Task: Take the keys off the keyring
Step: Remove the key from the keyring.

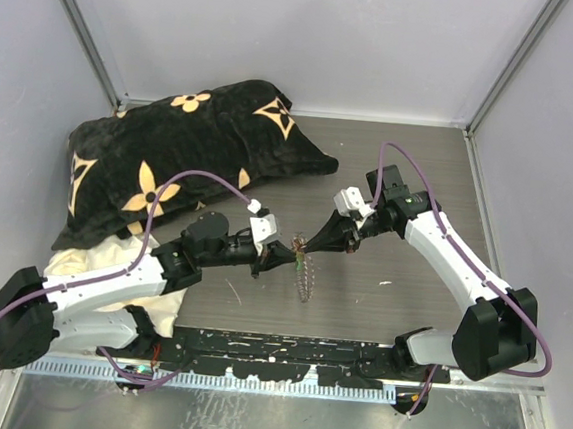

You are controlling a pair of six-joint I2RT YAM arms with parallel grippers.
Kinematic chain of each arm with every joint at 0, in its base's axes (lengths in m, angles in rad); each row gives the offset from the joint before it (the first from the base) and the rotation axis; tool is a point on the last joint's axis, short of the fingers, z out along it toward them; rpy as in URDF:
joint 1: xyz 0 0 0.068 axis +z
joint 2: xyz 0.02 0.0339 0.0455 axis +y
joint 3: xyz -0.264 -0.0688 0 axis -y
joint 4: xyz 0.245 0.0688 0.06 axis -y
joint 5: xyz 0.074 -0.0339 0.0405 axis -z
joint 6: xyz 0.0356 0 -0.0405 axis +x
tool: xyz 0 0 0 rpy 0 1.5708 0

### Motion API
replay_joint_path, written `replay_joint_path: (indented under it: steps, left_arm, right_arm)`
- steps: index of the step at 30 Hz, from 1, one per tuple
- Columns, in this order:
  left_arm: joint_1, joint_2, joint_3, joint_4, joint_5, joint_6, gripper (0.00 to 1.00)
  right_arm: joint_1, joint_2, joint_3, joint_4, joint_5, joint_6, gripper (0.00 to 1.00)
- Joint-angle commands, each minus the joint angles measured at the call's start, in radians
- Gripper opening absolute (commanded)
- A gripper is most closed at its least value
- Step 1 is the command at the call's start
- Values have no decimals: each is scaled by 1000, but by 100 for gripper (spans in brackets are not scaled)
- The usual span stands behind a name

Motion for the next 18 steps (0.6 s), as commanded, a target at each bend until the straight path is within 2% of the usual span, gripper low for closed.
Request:
replay_joint_path:
  steps: [1, 14, 18]
  left_arm:
    - [4, 27, 40, 50, 10, -29, 0]
    - [15, -31, 14, 1, -22, -8, 0]
    - [39, -79, -1, -73, -97, -63, 0]
  right_arm:
    - [-3, -8, 21, 35, -70, 15, 1]
    - [-25, -9, 25, 37, -52, 20, 1]
    - [-71, -9, 31, 39, -19, 27, 1]
